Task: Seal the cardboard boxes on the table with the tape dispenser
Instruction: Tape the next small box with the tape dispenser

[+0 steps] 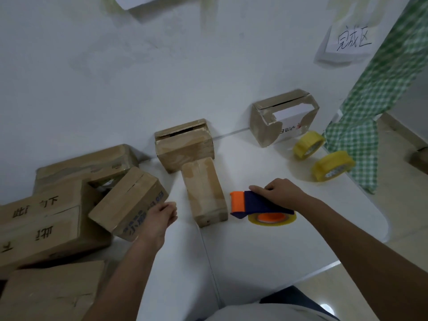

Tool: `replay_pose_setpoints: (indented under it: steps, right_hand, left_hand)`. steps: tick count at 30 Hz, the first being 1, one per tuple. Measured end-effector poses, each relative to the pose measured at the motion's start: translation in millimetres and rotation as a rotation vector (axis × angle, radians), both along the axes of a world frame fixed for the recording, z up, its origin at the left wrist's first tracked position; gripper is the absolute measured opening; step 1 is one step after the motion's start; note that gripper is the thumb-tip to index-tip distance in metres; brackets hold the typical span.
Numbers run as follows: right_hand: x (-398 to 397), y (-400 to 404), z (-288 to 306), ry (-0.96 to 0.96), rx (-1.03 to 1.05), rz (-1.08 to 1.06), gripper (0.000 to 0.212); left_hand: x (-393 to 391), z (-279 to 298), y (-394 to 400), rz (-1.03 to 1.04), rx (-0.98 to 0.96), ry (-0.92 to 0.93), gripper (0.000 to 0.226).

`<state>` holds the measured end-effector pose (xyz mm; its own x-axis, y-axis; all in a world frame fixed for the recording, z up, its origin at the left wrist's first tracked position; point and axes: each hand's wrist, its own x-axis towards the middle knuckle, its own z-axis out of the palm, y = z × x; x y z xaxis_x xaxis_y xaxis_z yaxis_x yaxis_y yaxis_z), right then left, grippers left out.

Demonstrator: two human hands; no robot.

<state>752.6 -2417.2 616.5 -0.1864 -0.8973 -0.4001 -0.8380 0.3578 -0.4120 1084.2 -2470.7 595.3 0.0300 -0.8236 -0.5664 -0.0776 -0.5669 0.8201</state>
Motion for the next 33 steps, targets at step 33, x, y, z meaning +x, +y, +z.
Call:
replay_pose_setpoints:
  steps: [33]
  right_hand:
    - [2, -38, -18, 0.323, -0.066, 0.134, 0.066]
  left_hand:
    - [-47, -46, 28, 0.191, 0.099, -0.232, 0.047]
